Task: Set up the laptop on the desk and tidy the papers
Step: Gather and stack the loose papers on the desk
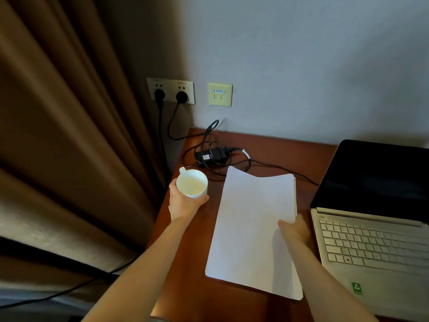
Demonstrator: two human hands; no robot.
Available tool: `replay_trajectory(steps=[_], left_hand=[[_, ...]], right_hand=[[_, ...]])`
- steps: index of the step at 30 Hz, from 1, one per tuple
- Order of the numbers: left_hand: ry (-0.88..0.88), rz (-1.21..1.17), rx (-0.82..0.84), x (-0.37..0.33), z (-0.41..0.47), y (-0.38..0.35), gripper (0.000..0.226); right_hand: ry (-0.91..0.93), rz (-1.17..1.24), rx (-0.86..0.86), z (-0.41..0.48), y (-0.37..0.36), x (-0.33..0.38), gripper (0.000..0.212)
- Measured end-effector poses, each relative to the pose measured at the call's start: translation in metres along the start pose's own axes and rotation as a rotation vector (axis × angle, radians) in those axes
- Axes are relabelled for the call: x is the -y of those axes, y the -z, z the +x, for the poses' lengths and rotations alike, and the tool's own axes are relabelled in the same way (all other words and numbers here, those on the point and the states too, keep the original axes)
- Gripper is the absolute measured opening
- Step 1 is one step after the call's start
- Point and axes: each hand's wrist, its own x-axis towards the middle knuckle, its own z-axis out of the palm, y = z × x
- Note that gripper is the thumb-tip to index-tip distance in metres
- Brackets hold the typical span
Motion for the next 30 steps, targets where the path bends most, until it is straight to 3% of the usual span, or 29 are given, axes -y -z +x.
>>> replay_trajectory(steps=[5, 11, 17, 24, 30], left_hand=[[-0.102, -0.062, 0.004, 0.003, -0.005, 0.002, 0.089], [-0.118, -0.018, -0.019, 0.003, -0.01, 0.007, 0.09], [-0.076, -0.128, -0.072, -0.003, -0.017, 0.018, 0.088], [-0.153, -0.118, -0.109, -0.004, -0.018, 0.051, 0.088], [-0.17, -0.098, -0.151, -0.003, -0.015, 0.084, 0.087]], right_hand=[[-0.004, 0.048, 0.005, -0.009, 0.003, -0.008, 0.034], [0.0, 0.046, 0.023, -0.02, 0.002, -0.017, 0.032], [0.02, 0.049, 0.063, -0.045, -0.012, -0.018, 0.034], [0.006, 0.063, 0.106, -0.075, -0.038, -0.007, 0.042], [-0.031, 0.095, 0.145, -0.09, -0.055, 0.01, 0.035]])
